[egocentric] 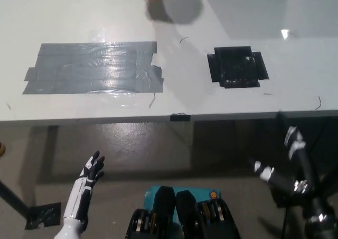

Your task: A person hands over a roll of toilet paper to the robot , and the robot inserts its right thumb into the hole in the centre to grab the roll, and then places it on the balck area on the desk.

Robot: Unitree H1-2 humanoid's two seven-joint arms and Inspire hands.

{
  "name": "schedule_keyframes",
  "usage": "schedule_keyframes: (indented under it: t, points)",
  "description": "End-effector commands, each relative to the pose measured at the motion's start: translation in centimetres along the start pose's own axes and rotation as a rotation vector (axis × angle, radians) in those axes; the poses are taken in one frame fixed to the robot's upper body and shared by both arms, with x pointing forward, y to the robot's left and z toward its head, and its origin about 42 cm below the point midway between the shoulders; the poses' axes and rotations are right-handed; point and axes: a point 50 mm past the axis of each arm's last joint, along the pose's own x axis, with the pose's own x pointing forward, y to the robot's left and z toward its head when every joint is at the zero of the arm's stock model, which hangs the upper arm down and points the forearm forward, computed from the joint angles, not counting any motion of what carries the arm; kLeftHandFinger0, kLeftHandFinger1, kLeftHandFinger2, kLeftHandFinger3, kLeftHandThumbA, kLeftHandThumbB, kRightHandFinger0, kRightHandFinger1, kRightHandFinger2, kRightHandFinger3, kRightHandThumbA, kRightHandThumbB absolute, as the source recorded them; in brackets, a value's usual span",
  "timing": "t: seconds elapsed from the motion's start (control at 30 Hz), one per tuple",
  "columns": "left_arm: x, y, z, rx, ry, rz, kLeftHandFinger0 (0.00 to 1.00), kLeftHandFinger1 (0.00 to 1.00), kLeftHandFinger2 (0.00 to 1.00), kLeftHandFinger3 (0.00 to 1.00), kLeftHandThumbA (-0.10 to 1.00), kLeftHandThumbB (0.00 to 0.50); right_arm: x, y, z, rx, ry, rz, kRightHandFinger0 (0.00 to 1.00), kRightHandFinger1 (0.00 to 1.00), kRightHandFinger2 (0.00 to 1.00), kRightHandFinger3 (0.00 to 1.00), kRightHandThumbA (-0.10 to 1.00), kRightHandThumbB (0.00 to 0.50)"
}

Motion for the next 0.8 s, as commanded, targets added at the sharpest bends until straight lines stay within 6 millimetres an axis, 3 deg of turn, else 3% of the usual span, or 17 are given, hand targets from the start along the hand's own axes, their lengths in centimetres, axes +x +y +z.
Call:
schedule_keyframes:
  t: [0.0,0.1,0.27,0.33,0.37,0.43,0.6,0.77]
  points:
    - [1.4,0.6,2.1,0.034,-0.105,0.025,1.0,1.0,1.0,1.0,1.0,0.196,5.7,-2.9,7.5,-0.053,-0.181,0.043,1.0,1.0,1.0,1.0,0.88,0.342]
    - [1.3,0.4,1.9,0.033,-0.102,0.031,1.0,1.0,1.0,1.0,1.0,0.2,8.8,-3.4,9.8,-0.098,-0.211,0.097,1.0,1.0,1.0,1.0,0.88,0.335]
    - [0.8,0.5,1.1,0.04,-0.08,0.037,1.0,1.0,1.0,1.0,1.0,0.181,13.9,-3.2,12.9,-0.216,-0.145,0.237,1.0,1.0,1.0,1.0,1.0,0.343]
    - [0.7,0.4,0.9,0.04,-0.078,0.035,1.0,1.0,1.0,1.0,1.0,0.178,14.9,-3.4,13.3,-0.252,-0.135,0.262,1.0,1.0,1.0,1.0,1.0,0.341]
    - [0.6,0.5,0.7,0.047,-0.072,0.032,1.0,1.0,1.0,1.0,1.0,0.195,17.1,-3.6,13.7,-0.278,-0.114,0.288,1.0,1.0,1.0,1.0,1.0,0.376]
    - [0.5,0.6,0.6,0.045,-0.07,0.031,1.0,1.0,1.0,1.0,1.0,0.192,18.3,-3.8,13.9,-0.284,-0.098,0.301,1.0,1.0,1.0,1.0,1.0,0.405]
    - [0.5,0.8,0.5,0.055,-0.068,0.024,1.0,1.0,1.0,1.0,1.0,0.193,21.9,-4.5,16.1,-0.309,-0.09,0.33,1.0,1.0,1.0,1.0,1.0,0.384]
    - [0.3,0.2,0.4,0.042,-0.062,0.016,1.0,1.0,1.0,1.0,1.0,0.181,25.3,-4.4,16.8,-0.315,-0.052,0.38,1.0,1.0,1.0,1.0,1.0,0.384]
